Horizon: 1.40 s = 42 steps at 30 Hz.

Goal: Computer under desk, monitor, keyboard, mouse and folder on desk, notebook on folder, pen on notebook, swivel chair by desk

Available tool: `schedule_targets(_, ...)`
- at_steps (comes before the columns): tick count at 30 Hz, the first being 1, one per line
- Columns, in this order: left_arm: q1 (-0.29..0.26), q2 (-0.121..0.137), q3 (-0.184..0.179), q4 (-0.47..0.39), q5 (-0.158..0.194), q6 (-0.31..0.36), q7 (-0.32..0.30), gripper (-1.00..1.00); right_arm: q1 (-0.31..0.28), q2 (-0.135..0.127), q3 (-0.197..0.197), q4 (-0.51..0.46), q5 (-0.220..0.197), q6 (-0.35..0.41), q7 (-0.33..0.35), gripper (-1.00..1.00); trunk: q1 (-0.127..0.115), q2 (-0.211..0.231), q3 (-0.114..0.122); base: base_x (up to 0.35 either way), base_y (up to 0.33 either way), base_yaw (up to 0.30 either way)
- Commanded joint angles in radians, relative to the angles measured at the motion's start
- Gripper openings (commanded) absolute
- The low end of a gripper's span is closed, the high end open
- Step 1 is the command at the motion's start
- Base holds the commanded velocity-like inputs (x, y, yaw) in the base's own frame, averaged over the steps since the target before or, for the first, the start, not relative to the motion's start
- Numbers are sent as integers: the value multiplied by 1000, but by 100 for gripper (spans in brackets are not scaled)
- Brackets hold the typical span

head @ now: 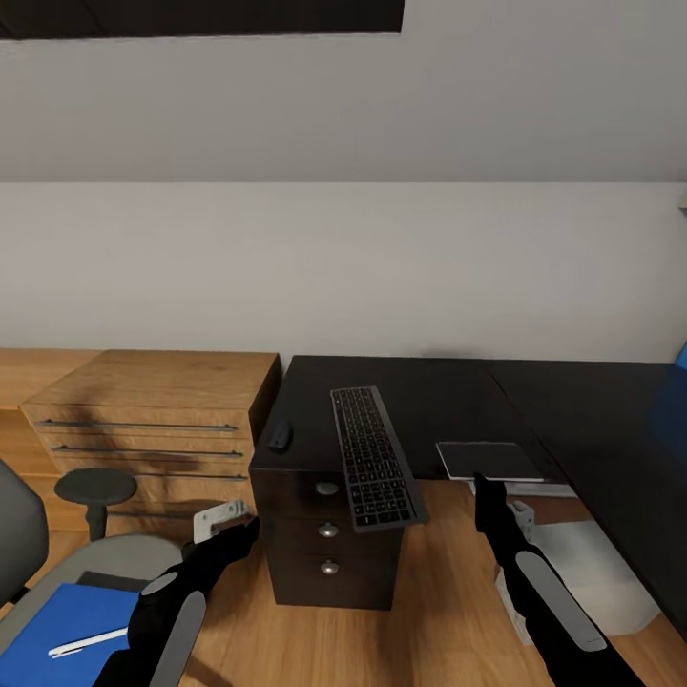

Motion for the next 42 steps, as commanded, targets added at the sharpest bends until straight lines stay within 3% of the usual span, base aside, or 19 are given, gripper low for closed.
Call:
schedule_targets(1, -1, 0, -1, -1, 11, 3, 9, 100, -1, -1, 4, -1, -16, -7, 1, -100, 0, -1, -1, 44, 29, 0)
schedule_targets(9, -1, 0, -1, -1, 12, 4, 8, 100, -1, -1, 4, -1, -60, -2, 1, -100, 0, -1, -1, 35, 10, 0)
schedule_targets(25, -1, 0, -1, -10, 15, 12, 6, 100, -1, -1, 7, 19, -52, -6, 2, -100, 0, -1, -1, 61, 0, 0)
schedule_targets(29, -1, -1, -2, -12, 16, 13, 6, 100, -1, -1, 11, 21, -37, -8, 3, -100, 15, -29, -14, 0, 0, 0)
schedule_targets(36, -1, -1, -3, -12, 17, 13, 6, 100, -1, 0, 17, 27, 32, -9, 1, -100, 42, -78, -35, 0, 0, 0)
schedule_targets(42, -1, -1, -3, -12, 17, 13, 6, 100, -1, 0, 17, 28, 47, -9, 0, -100, 65, -120, -54, 0, 0, 0)
